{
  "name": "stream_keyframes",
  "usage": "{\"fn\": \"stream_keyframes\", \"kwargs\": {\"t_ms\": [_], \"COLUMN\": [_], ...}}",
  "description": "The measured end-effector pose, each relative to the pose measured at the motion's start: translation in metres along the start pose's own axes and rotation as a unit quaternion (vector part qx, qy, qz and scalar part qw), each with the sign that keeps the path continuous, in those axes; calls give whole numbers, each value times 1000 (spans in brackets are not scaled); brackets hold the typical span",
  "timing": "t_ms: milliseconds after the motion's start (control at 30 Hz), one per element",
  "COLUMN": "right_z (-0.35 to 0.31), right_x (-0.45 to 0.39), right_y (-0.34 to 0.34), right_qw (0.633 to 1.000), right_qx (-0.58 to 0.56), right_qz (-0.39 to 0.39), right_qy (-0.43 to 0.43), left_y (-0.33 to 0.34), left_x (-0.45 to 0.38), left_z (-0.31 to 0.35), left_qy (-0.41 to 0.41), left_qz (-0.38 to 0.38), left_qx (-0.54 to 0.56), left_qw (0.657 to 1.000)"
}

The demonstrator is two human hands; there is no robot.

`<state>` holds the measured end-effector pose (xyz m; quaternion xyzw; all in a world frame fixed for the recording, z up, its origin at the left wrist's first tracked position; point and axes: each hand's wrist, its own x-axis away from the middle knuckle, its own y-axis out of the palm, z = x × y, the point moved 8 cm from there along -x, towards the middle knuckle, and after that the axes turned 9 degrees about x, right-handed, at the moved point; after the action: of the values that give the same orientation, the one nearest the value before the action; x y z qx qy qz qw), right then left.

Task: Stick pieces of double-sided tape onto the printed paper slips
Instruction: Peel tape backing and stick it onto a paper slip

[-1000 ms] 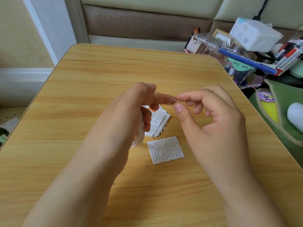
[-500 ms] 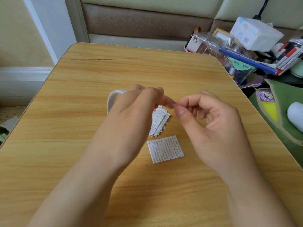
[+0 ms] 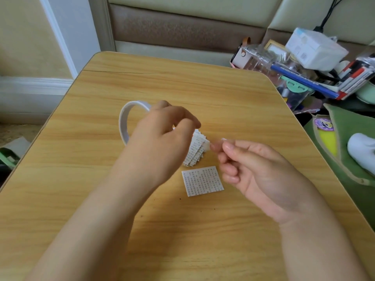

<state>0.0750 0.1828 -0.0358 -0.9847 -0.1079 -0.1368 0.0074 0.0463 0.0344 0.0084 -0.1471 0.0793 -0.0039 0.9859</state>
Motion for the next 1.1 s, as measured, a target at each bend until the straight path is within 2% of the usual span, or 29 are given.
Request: {"fn": "stream_keyframes", "kwargs": {"t_ms": [67, 167, 367, 567, 1100], "right_z": [11, 24, 40, 48, 54], "right_x": [9, 24, 29, 21, 14], "right_y": [-1, -5, -2, -2, -6], "right_qw": [998, 993, 984, 980, 969], "right_qx": [9, 28, 58, 75, 175], "right_qz": [-3, 3, 36, 59, 57], "right_qy": [67, 118, 165, 174, 167], "left_y": [0, 1, 16, 22, 37], "left_x": [3, 19, 51, 54, 56], "left_z": [0, -8, -28, -28, -51], "left_qy": [22, 76, 170, 227, 263], "left_qz": [-20, -70, -171, -192, -223], "left_qx": [-64, -165, -273, -305, -299], "left_qw": [998, 981, 931, 905, 890]}}
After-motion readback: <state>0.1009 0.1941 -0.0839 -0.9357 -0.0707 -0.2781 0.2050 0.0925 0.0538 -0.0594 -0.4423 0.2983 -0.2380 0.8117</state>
